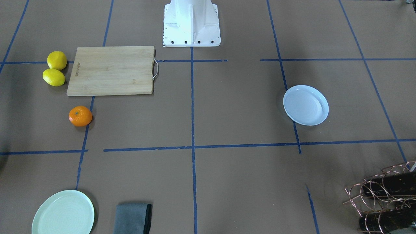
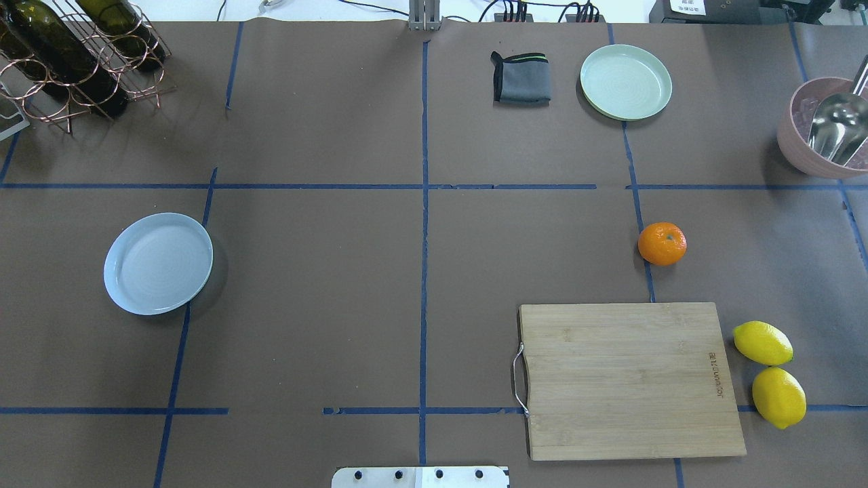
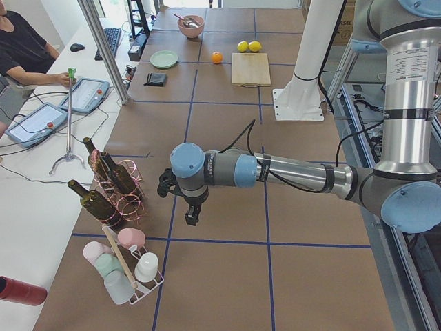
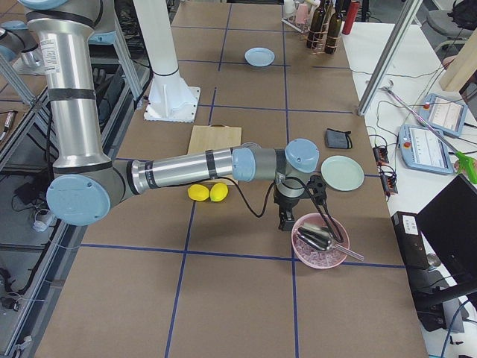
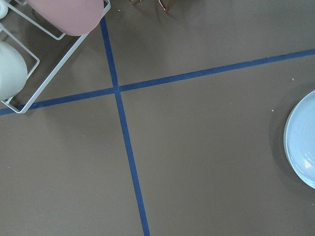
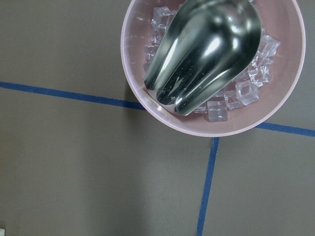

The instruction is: Pick orange to plate

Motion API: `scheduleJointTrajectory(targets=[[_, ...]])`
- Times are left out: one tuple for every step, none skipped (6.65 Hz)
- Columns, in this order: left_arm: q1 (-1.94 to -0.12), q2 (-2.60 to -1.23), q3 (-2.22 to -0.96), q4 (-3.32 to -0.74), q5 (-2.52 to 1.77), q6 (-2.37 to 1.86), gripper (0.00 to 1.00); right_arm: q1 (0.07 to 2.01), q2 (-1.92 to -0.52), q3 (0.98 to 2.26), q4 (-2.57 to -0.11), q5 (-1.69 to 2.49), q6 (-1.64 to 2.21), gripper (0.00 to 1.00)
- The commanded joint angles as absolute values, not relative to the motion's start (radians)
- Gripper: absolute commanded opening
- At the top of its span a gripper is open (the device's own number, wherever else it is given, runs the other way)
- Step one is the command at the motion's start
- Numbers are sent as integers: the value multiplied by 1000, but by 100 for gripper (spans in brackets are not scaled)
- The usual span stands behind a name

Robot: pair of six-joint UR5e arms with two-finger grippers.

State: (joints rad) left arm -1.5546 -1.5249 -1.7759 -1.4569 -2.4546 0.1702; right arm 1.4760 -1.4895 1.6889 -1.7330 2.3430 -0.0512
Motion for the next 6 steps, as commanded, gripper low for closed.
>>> scheduleJointTrajectory(targets=[[-1557,-1529,-1792,-1459,-2454,170,100,1476,-1506,1645,-1670,2350,-114,100],[-1559,-1528,-1802,-1465,-2456,170,100,1476,-1503,1649,-1669,2364,-110,100],[-1551,-1520,-1810,-1470,-2435,172,100,1476,-1505,1654,-1667,2356,-112,100],[-1549,-1517,-1798,-1509,-2444,173,100,1476,-1505,1649,-1667,2359,-106,100],[-1548,-1517,-1780,-1591,-2435,172,100,1476,-1505,1649,-1667,2361,-100,100],[-1548,-1500,-1732,-1682,-2445,164,100,1473,-1505,1638,-1667,2359,-101,100]])
